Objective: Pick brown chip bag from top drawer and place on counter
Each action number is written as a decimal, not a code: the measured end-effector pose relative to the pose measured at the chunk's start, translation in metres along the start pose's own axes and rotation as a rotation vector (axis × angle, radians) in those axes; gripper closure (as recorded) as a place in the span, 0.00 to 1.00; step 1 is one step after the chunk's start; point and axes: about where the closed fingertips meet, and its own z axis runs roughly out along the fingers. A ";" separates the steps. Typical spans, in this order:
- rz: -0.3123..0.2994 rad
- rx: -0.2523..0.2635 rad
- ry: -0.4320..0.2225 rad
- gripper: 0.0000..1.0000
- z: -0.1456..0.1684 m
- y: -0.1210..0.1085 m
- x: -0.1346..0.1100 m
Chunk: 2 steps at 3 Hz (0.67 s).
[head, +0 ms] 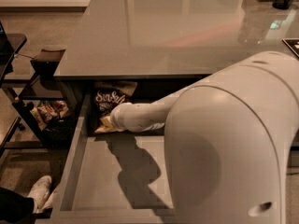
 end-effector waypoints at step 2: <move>-0.061 -0.049 -0.060 1.00 -0.078 0.017 0.004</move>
Offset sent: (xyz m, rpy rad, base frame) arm -0.1300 -0.1545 0.1034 0.0991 -0.1161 0.0648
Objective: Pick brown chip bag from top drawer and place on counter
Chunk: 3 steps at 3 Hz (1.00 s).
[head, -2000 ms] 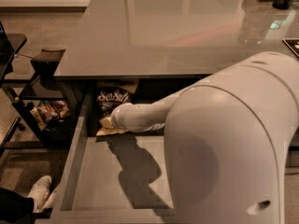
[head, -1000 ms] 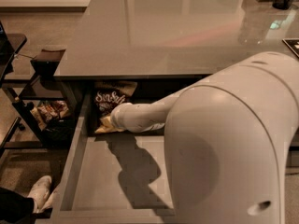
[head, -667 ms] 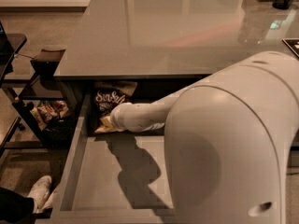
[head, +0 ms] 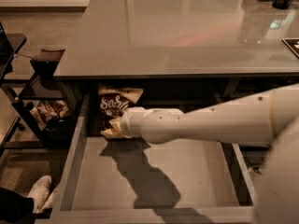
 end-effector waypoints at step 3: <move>-0.126 -0.130 -0.013 1.00 -0.076 0.054 0.002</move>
Offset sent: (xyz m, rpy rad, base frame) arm -0.1317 -0.1430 0.1154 0.1085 -0.0898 0.1078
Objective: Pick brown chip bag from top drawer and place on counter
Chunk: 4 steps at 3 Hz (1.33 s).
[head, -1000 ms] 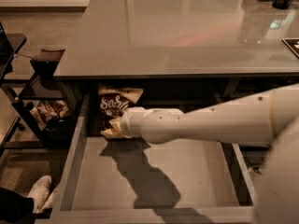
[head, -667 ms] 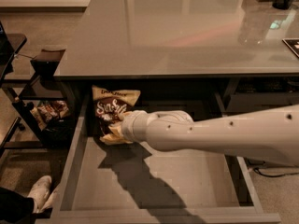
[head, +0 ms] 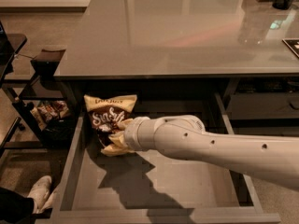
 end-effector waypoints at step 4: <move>0.105 0.278 -0.044 1.00 -0.264 -0.115 -0.038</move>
Offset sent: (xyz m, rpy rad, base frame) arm -0.0428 -0.2896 0.1911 0.0890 -0.1018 -0.3432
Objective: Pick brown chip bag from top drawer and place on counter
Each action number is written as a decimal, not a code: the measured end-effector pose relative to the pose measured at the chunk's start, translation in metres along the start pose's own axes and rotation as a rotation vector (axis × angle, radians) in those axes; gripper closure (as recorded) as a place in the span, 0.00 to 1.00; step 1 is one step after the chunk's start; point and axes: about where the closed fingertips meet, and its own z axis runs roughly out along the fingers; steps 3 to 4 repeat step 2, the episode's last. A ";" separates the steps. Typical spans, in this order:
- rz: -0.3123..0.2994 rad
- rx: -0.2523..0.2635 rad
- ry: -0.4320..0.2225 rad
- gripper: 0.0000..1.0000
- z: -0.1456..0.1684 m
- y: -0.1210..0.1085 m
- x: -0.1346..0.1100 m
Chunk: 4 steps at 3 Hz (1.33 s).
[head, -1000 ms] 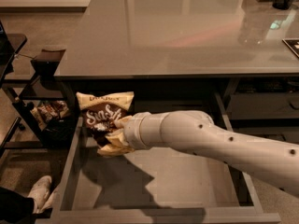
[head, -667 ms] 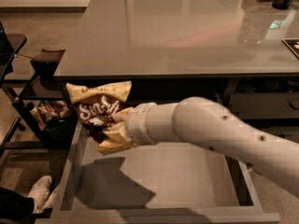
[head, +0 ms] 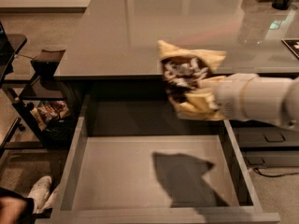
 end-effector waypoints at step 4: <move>0.053 0.055 0.029 1.00 -0.016 -0.028 0.023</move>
Offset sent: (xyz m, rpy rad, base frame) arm 0.0021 -0.0408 -0.0074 0.0068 0.0266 -0.0830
